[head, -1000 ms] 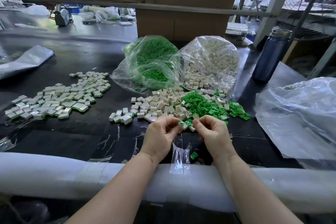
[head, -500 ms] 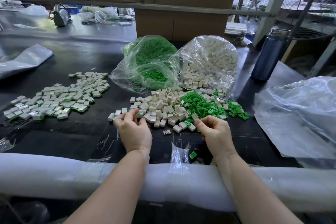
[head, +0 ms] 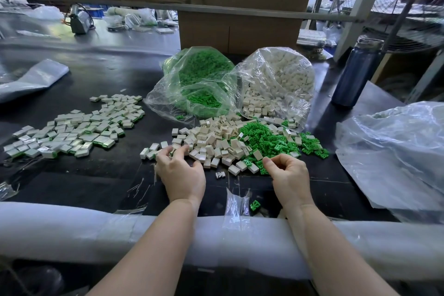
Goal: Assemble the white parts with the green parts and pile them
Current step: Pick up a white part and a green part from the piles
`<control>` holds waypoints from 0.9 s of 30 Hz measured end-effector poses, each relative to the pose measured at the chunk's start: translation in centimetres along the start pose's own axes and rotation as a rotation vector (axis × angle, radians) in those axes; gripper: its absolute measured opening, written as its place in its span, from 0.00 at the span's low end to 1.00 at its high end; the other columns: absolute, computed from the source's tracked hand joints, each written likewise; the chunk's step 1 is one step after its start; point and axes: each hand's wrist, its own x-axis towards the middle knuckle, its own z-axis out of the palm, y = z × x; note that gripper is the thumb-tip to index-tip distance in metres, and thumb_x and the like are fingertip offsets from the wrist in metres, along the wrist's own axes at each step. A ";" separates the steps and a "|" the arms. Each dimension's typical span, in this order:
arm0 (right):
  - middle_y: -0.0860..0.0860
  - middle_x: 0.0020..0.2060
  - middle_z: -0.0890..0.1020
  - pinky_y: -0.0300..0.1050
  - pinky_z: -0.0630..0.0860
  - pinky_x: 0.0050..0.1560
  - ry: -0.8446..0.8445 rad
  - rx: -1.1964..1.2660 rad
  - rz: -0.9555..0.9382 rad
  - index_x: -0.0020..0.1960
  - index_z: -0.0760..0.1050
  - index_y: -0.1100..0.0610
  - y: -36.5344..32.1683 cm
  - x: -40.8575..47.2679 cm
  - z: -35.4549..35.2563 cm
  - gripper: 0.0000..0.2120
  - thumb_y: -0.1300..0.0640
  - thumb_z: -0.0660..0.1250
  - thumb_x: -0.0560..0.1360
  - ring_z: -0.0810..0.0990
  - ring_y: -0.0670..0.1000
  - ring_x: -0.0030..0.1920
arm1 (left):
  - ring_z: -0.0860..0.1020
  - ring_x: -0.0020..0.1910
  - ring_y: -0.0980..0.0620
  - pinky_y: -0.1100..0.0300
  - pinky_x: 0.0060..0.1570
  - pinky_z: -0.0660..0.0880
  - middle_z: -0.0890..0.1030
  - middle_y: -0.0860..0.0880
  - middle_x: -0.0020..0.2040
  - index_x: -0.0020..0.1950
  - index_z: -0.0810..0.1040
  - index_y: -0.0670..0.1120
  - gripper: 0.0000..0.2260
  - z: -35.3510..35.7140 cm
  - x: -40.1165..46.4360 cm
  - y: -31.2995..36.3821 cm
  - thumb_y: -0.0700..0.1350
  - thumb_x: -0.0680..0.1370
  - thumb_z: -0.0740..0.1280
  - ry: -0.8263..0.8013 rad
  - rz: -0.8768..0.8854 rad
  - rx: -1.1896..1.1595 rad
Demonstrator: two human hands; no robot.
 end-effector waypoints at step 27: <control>0.47 0.27 0.74 0.41 0.66 0.36 -0.016 -0.103 0.003 0.32 0.75 0.55 0.0 0.0 0.0 0.11 0.57 0.70 0.73 0.71 0.47 0.32 | 0.65 0.58 0.50 0.55 0.57 0.61 0.66 0.54 0.50 0.42 0.79 0.55 0.08 0.7 -1.3 0.3 0.57 0.71 0.70 -0.274 0.317 0.411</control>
